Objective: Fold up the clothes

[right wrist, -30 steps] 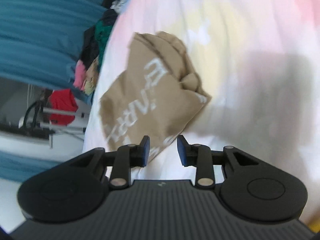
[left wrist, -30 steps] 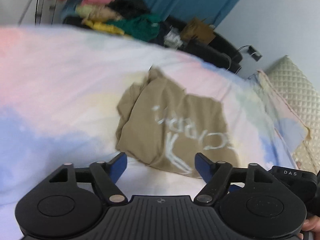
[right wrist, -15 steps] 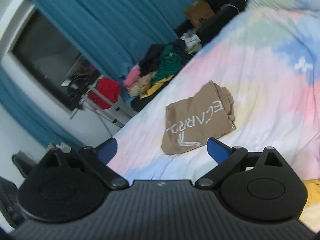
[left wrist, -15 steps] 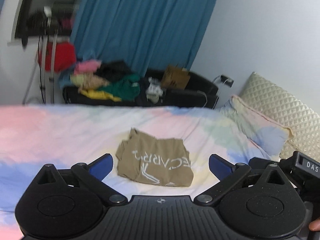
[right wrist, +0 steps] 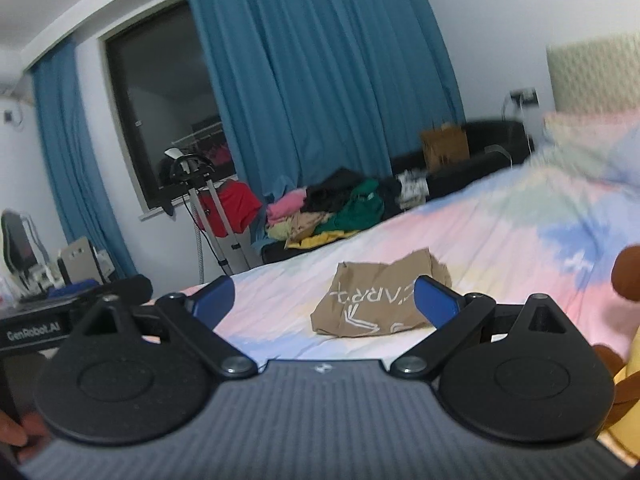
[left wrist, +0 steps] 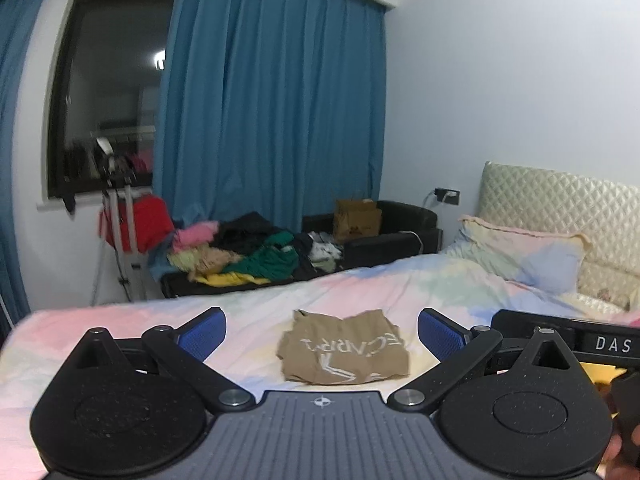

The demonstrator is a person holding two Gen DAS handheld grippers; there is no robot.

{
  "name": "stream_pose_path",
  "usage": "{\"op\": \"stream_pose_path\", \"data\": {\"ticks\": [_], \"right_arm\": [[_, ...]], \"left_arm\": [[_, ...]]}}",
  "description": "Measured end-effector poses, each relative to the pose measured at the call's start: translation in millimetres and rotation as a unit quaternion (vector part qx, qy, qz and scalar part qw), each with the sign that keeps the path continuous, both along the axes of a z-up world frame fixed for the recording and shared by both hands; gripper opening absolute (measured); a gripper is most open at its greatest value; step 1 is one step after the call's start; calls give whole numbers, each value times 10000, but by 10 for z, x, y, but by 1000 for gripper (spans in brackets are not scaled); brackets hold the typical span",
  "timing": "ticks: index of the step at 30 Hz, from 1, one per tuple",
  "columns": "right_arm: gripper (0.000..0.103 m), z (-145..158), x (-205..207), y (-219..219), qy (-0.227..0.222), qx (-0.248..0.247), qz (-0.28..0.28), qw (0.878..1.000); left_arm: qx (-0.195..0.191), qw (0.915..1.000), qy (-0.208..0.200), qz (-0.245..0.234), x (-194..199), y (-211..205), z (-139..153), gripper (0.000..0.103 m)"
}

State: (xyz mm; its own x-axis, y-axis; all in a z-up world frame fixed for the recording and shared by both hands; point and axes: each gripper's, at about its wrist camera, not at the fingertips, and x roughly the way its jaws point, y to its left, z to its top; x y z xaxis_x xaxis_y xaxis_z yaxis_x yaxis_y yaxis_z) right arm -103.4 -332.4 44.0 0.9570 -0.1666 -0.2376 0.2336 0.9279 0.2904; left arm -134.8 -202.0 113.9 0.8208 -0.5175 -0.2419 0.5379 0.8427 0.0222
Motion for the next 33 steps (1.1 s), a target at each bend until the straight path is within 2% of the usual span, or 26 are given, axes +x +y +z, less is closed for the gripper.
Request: {"op": "stream_pose_path", "data": {"ticks": [5,9,13,21,25,33], "right_arm": [[98,-162,-38,169,-88,-364,-59,9993],[98,-323,-9,242,-83,-517,-119,9986],[98,-465,38,350,-29,-773,-11,9970],[98,-765,190,347,132,-748,-115,9970],[98,-848,216,282,207,-661,-234,9973],[98,-957,307,302,394,-783,-263,9958]], "left_arm": [[-19,9999,-89,100,-161,99,-266,103],[-199,9997,19,115,-162,207,-414,103],[-190,9997,41,171,-107,245,-561,102],[-175,9993,62,339,23,310,-868,101],[-249,9987,231,375,150,343,-983,101],[-196,9980,348,496,242,353,-1065,102]]}}
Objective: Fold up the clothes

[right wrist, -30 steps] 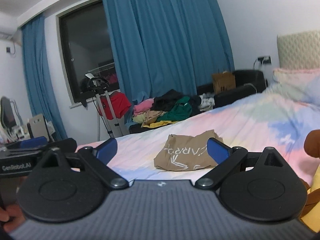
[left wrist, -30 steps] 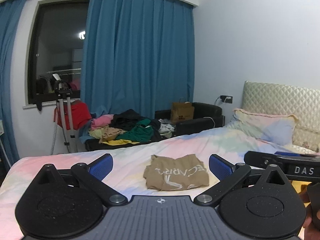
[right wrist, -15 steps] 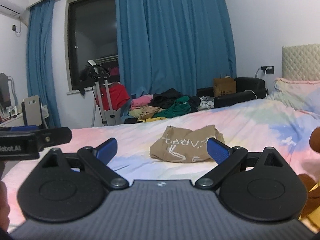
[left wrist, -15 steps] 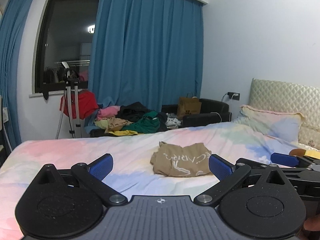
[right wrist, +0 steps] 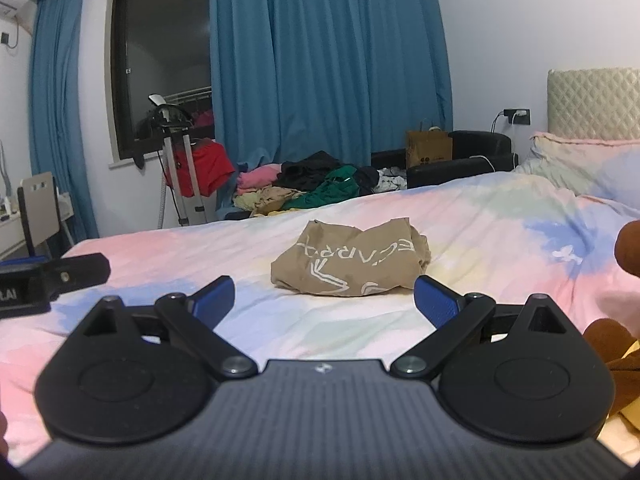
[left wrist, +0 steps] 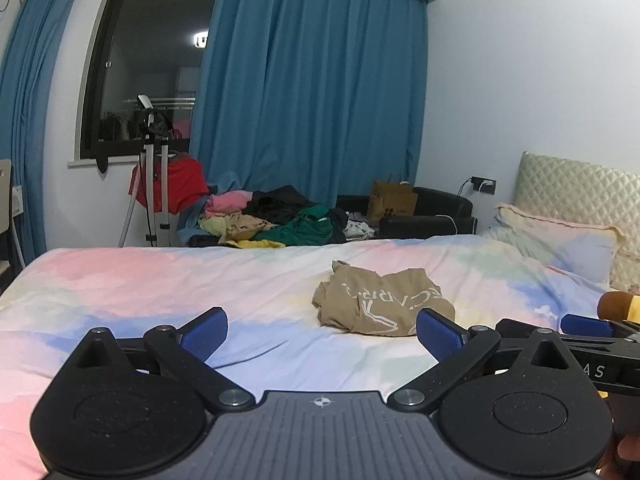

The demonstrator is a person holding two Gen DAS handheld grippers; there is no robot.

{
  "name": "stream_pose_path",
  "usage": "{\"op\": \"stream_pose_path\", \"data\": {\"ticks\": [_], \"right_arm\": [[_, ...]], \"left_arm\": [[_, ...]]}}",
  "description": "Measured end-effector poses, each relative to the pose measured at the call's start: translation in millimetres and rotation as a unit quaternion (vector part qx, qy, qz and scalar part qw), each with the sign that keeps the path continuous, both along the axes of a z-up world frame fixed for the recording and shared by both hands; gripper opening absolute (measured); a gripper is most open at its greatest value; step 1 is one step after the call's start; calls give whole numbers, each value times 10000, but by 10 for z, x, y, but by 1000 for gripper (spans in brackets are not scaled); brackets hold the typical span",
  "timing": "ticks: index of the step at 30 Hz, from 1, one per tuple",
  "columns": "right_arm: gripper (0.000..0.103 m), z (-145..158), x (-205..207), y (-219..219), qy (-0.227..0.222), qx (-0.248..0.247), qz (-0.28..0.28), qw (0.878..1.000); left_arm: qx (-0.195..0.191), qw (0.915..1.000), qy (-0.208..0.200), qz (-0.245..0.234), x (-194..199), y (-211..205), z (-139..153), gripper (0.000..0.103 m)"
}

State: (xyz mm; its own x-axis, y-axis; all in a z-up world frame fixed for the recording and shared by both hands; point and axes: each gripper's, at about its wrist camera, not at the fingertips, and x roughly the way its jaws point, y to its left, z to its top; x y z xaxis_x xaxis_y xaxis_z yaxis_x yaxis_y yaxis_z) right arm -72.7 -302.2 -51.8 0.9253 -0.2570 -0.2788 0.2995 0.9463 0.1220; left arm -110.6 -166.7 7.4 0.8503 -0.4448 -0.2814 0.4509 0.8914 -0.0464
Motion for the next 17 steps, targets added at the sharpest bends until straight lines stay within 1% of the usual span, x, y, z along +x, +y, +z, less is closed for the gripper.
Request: {"op": "stream_pose_path", "data": {"ticks": [8,17], "right_arm": [[98,-5,5,-10,16,45,-19,10000],[98,-4,5,-18,28,85,-22,10000]], "left_arm": [[97,9999,-44,117,-24,-14,-43,103],[81,9997,-66,228,-66,4,-20,103]]}}
